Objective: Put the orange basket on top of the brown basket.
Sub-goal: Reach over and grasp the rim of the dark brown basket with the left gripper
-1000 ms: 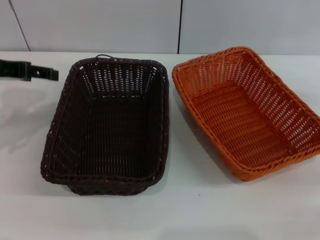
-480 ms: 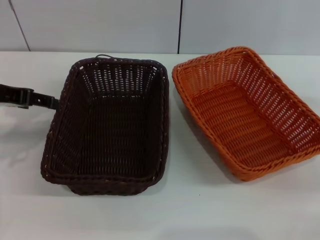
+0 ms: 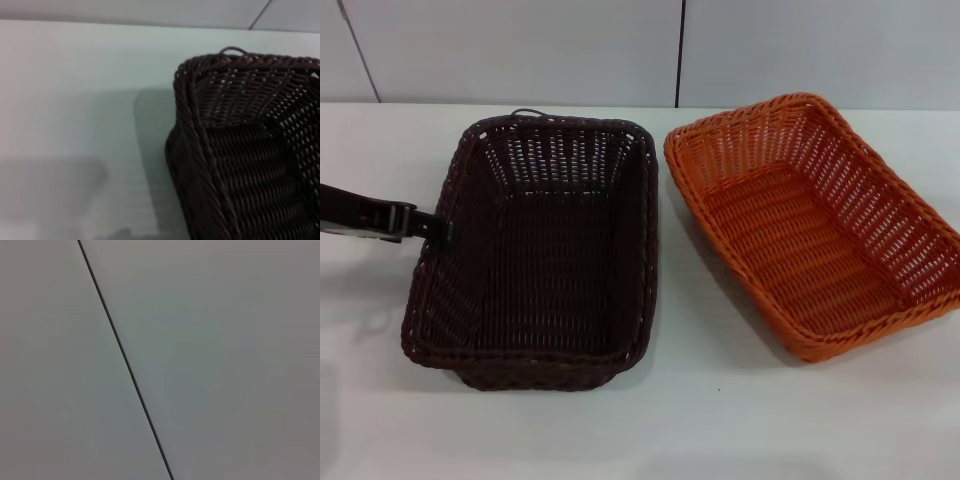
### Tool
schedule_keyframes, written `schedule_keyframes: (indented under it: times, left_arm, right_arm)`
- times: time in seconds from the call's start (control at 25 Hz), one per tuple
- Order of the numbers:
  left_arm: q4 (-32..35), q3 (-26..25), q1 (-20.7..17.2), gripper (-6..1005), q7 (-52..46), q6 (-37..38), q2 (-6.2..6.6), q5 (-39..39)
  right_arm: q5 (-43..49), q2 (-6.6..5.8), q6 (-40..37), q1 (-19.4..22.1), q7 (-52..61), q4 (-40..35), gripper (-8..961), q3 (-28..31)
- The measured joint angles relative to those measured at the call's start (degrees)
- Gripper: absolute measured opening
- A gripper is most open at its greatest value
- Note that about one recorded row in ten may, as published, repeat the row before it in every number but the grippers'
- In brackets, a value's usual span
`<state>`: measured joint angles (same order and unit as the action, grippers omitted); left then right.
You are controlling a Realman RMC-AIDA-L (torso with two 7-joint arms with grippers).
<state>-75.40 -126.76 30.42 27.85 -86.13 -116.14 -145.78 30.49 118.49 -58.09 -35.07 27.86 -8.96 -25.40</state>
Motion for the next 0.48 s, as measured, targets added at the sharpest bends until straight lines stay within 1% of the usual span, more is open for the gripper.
schedule_keyframes:
  times: [0.08, 0.12, 0.16, 0.32, 0.36, 0.48]
  left_arm:
    - [0.0, 0.0, 0.0, 838, 0.0, 0.0, 0.00, 0.0]
    - [0.6, 0.0, 0.1, 838, 0.2, 0.1, -0.60, 0.0]
    - [1.1, 0.0, 0.1, 838, 0.4, 0.3, -0.90, 0.0]
    - [1.6, 0.0, 0.1, 837, 0.5, 0.9, -1.12, -0.1]
    - [2.3, 0.5, -0.2, 837, 0.6, 1.7, -1.34, -0.3]
    - [2.6, 0.7, -0.3, 836, 0.6, 1.9, -1.35, -0.5]
  right_arm:
    - [0.0, -0.06, 0.6, -0.1, 0.0, -0.2, 721, 0.0]
    - [0.0, -0.06, 0.6, -0.1, 0.0, -0.2, 721, 0.0]
    - [0.0, -0.12, 0.6, -0.2, 0.0, -0.3, 721, 0.0]
    - [0.0, -0.18, 0.6, -0.4, 0.0, -0.3, 721, 0.0]
    - [0.0, -0.19, 0.6, -0.5, 0.0, -0.3, 721, 0.0]
    - [0.0, -0.20, 0.6, -0.5, 0.0, -0.3, 721, 0.0]
